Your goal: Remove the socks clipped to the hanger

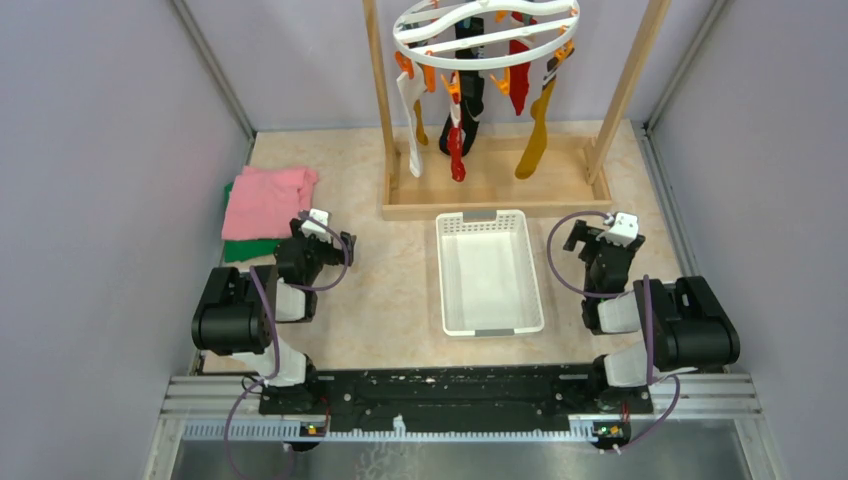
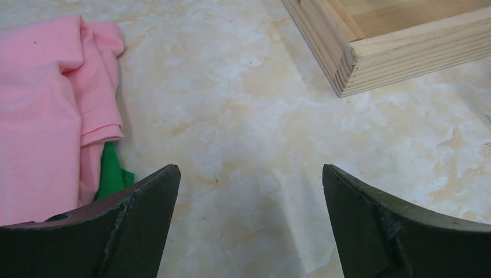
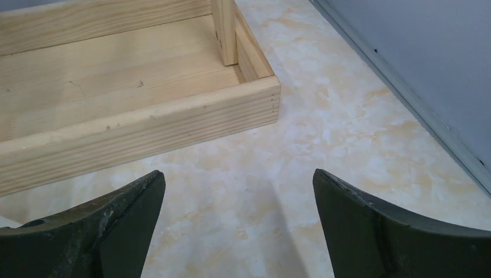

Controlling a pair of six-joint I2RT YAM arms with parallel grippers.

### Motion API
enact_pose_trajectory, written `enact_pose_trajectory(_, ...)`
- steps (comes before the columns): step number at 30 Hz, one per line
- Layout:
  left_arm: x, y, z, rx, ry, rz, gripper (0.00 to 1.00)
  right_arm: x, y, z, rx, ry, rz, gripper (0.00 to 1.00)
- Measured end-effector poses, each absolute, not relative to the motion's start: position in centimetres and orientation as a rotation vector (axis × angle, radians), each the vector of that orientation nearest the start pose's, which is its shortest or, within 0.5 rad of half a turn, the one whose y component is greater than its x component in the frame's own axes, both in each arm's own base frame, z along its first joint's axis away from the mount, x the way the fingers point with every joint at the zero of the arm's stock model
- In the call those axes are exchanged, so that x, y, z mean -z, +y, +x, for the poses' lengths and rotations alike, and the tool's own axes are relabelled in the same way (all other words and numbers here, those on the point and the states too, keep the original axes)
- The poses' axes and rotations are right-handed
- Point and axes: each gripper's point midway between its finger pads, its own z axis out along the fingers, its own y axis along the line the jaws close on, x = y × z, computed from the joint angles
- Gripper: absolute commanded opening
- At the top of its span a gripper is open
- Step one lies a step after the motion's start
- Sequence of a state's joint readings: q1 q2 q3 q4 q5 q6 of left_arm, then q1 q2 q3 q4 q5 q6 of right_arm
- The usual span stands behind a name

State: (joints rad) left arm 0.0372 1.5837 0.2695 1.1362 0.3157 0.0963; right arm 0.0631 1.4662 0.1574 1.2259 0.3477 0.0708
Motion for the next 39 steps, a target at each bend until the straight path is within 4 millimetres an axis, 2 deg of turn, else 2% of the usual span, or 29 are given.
enact_pose_trajectory(20, -7.1, -3.5, 37.7, 0.172, 1.731, 0.272, 0.99, -9.4, -3.5, 35.2, 0.185, 1.63, 0.27, 0.99)
enact_pose_trajectory(23, -7.2, -3.3, 38.7, 0.176, 1.804, 0.266, 0.99, -9.4, -3.5, 35.2, 0.185, 1.63, 0.27, 0.99)
enact_pose_trajectory(24, -7.6, -3.2, 39.6, 0.179, 1.836, 0.265, 0.99, -9.4, -3.5, 35.2, 0.185, 1.63, 0.27, 0.99)
enact_pose_trajectory(26, -9.8, -3.1, 42.1, 0.178, 1.874, 0.273, 0.99, -9.4, -3.5, 35.2, 0.185, 1.63, 0.27, 0.99)
enact_pose_trajectory(29, -13.9, -3.2, 44.7, 0.193, 1.903, 0.298, 0.99, -9.7, -3.6, 35.1, 0.189, 1.629, 0.272, 0.99)
enact_pose_trajectory(31, -15.4, -3.5, 44.9, 0.225, 1.936, 0.314, 0.99, -10.6, -3.6, 34.8, 0.196, 1.619, 0.277, 0.99)
enact_pose_trajectory(33, -15.4, -4.1, 43.7, 0.27, 1.99, 0.328, 0.99, -12.0, -3.9, 34.6, 0.198, 1.605, 0.333, 0.99)
enact_pose_trajectory(36, -14.7, -5.1, 40.6, 0.36, 2.093, 0.344, 0.99, -15.8, -5.1, 35.5, 0.135, 1.573, 0.594, 0.99)
enact_pose_trajectory(38, -15.1, -5.8, 38.8, 0.412, 2.123, 0.355, 0.99, -19.3, -5.3, 36.4, 0.034, 1.521, 0.715, 0.99)
enact_pose_trajectory(39, -15.5, -6.0, 38.2, 0.428, 2.125, 0.359, 0.99, -20.4, -5.2, 36.6, -0.012, 1.505, 0.738, 0.99)
